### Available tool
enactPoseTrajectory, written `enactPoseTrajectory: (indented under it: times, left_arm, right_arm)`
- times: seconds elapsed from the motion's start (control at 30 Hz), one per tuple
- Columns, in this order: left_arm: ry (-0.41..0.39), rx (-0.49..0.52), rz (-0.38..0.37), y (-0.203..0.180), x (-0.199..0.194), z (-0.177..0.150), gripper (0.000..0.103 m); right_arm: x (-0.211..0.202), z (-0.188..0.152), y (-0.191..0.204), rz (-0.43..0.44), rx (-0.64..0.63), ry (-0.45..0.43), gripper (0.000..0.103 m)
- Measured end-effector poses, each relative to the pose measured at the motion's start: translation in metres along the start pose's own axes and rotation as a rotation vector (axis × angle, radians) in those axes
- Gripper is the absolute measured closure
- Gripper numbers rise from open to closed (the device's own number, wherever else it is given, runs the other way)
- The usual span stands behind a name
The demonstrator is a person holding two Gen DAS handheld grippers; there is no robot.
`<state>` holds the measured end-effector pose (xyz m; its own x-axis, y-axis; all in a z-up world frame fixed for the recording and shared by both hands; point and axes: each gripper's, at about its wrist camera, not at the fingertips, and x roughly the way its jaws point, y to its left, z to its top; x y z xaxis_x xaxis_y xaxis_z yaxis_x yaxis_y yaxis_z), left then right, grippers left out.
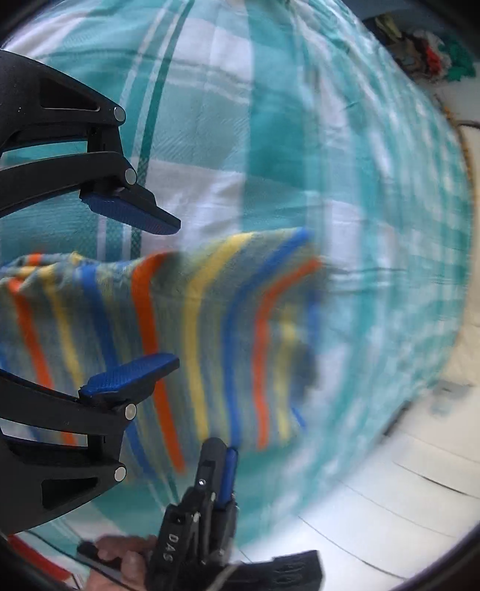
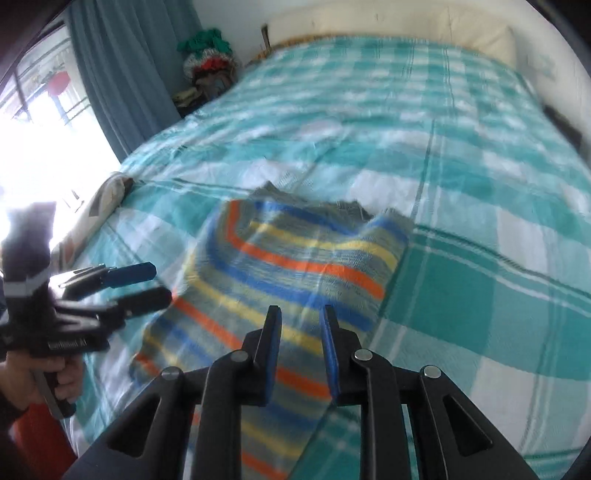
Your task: Fold small clothes
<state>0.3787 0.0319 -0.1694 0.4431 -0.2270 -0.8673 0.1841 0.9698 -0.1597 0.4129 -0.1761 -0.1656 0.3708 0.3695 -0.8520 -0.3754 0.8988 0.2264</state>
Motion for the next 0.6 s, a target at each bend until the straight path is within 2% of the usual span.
enactPoseTrajectory:
  times: [0.03,0.07,0.1,0.13,0.17,0.2,0.27,0.33,0.37,0.4,0.47,0.5,0.6]
  left_arm:
    - [0.041,0.004,0.005,0.002,0.007,-0.001,0.034]
    - [0.030,-0.009,-0.013,0.005,0.004,0.002,0.034]
    - [-0.007,-0.019,-0.031,0.007,-0.005,0.005,0.035]
    - [-0.057,-0.023,-0.048,0.008,-0.014,0.012,0.030]
    - [-0.091,-0.025,-0.054,0.009,-0.019,0.017,0.021]
    - [-0.116,-0.030,-0.052,0.009,-0.022,0.023,0.018]
    - [-0.112,-0.030,-0.035,0.008,-0.013,0.034,0.014]
    - [-0.037,-0.026,0.008,0.009,0.009,0.039,0.015]
    - [0.012,-0.031,0.036,0.011,0.018,0.040,0.018]
    - [0.024,-0.048,0.026,0.015,0.017,0.037,0.020]
    - [-0.027,-0.091,-0.035,0.021,-0.007,0.025,0.021]
    - [-0.058,-0.094,-0.062,0.023,-0.023,0.015,0.019]
    - [-0.114,-0.062,-0.076,0.020,-0.055,-0.028,0.009]
  right_arm:
    - [0.008,0.002,-0.008,-0.004,0.008,0.042,0.072]
    - [0.010,0.005,-0.010,0.004,0.010,0.041,0.073]
    - [0.004,0.010,-0.011,0.008,0.010,0.016,0.073]
    - [-0.006,0.016,-0.011,0.013,0.010,-0.024,0.073]
    - [-0.018,0.024,-0.013,0.013,0.011,-0.089,0.072]
    - [-0.024,0.032,-0.015,0.002,0.019,-0.129,0.072]
    - [-0.023,0.045,-0.024,-0.021,0.069,-0.161,0.067]
    - [0.002,0.052,-0.037,-0.030,0.137,-0.086,0.055]
    - [0.023,0.051,-0.044,-0.039,0.170,0.005,0.055]
    - [0.031,0.049,-0.047,-0.049,0.174,0.035,0.056]
    - [0.015,0.045,-0.036,-0.104,0.126,-0.021,0.057]
    - [0.001,0.040,-0.029,-0.107,0.110,-0.063,0.057]
    - [-0.043,0.007,0.002,-0.103,0.037,-0.163,0.054]
